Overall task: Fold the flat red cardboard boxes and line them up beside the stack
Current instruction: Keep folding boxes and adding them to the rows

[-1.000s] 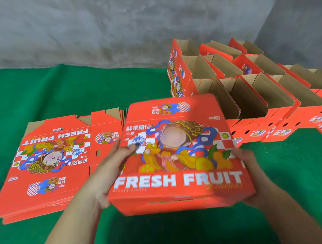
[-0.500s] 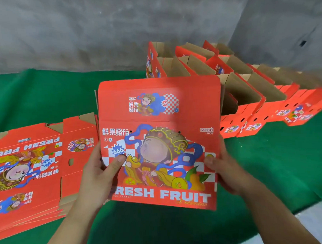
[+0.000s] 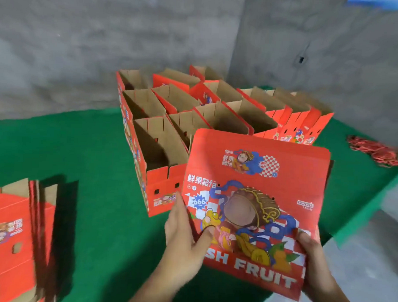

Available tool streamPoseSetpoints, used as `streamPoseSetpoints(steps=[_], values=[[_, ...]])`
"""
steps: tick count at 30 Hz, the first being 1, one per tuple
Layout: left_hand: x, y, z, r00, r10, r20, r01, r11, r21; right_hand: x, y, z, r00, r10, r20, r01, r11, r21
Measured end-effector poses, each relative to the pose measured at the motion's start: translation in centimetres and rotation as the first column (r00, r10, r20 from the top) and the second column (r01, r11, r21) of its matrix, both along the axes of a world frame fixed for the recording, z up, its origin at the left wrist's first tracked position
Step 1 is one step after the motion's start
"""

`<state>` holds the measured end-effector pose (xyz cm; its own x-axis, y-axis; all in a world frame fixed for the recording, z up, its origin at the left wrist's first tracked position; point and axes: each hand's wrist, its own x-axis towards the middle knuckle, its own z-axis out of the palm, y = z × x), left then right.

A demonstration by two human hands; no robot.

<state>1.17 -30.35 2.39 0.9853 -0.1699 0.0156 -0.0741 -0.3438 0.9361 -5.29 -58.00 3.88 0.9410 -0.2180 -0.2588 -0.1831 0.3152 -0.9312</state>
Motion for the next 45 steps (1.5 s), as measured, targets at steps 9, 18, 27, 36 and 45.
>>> streamPoseSetpoints(steps=[9,18,27,36,45], values=[[4.5,-15.5,-0.6,0.855,-0.484,-0.185,0.463,0.874,-0.148,0.4,-9.3,-2.8,0.833,-0.469,0.293,0.538,0.810,-0.233],[9.9,-30.2,4.3,0.777,-0.608,-0.165,0.559,0.786,-0.263,11.3,-12.4,-3.0,0.625,-0.678,0.388,0.703,0.271,-0.658],[22.2,-37.2,3.5,0.822,-0.479,-0.308,0.499,0.866,-0.014,22.5,-21.1,-4.3,0.846,-0.489,0.214,0.453,0.447,-0.771],[29.0,-38.6,-2.2,0.788,-0.512,-0.342,0.547,0.837,0.008,28.8,-25.9,-9.5,0.954,-0.295,-0.046,0.157,0.627,-0.763],[32.2,-39.1,-5.3,0.816,-0.443,-0.370,0.448,0.891,-0.080,36.5,-24.4,-13.0,0.931,-0.296,-0.212,0.096,0.760,-0.642]])
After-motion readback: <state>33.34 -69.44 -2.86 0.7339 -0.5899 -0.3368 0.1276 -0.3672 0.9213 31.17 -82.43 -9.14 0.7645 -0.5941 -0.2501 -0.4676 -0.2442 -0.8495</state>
